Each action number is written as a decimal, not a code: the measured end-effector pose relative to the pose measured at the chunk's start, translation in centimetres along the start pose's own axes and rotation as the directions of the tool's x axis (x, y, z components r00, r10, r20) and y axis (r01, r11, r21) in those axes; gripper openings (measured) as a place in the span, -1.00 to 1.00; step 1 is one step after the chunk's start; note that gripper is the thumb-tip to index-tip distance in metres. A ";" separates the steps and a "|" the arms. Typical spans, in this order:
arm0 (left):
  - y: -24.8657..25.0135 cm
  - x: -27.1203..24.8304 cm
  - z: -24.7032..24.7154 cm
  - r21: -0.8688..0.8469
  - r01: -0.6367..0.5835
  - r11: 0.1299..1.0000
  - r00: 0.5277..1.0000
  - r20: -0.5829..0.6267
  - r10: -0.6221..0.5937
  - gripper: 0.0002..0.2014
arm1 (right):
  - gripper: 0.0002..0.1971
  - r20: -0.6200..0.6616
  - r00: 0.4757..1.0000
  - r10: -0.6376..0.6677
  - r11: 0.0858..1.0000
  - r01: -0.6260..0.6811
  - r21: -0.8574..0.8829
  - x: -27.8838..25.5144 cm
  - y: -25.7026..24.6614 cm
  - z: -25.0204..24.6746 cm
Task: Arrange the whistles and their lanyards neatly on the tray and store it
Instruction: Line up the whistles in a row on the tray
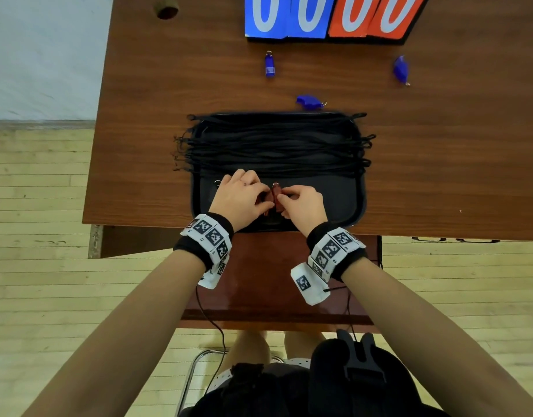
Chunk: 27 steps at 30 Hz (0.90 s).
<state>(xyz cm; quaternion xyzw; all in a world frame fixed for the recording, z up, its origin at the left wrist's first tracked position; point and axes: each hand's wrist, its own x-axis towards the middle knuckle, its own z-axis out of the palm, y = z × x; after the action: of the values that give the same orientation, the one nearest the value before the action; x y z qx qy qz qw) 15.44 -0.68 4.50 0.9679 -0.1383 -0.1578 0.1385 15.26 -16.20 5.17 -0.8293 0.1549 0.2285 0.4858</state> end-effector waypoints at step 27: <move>-1.3 -0.9 1.1 0.043 -0.098 0.994 0.988 -0.113 0.102 -0.41 | -0.55 -0.001 0.994 -0.107 0.973 0.105 -0.203 0.0 1.1 0.1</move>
<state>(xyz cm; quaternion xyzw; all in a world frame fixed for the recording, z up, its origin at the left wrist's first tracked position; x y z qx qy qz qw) 14.54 0.55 3.30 0.9696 -0.1815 -0.0918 0.1358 14.72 -16.65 4.28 -0.8830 0.0891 0.2121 0.4092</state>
